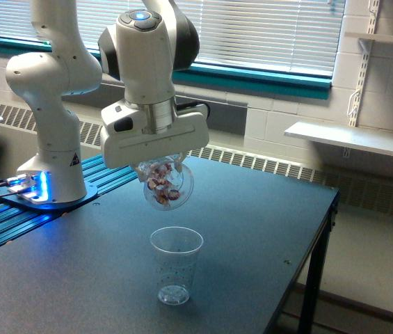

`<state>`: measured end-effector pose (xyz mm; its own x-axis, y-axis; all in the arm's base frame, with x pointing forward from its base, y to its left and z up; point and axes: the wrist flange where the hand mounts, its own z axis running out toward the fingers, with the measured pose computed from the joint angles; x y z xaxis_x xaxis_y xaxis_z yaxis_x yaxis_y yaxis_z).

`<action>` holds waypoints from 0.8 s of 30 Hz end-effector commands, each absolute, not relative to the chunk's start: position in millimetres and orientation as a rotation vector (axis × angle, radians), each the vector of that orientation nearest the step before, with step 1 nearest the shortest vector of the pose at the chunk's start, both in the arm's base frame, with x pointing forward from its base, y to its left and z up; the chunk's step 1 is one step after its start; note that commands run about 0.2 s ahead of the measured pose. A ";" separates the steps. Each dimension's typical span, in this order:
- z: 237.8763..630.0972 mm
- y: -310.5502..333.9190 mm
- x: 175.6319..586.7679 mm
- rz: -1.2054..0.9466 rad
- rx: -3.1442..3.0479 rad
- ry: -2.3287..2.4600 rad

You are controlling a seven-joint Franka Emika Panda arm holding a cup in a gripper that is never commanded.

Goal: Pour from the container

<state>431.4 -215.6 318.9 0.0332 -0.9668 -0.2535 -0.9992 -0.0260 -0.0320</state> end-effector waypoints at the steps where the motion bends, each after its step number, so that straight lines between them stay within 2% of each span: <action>1: 318.9 -215.8 437.7 0.250 -2.069 2.053; 24: 317.1 -217.5 438.0 0.261 -1.993 2.072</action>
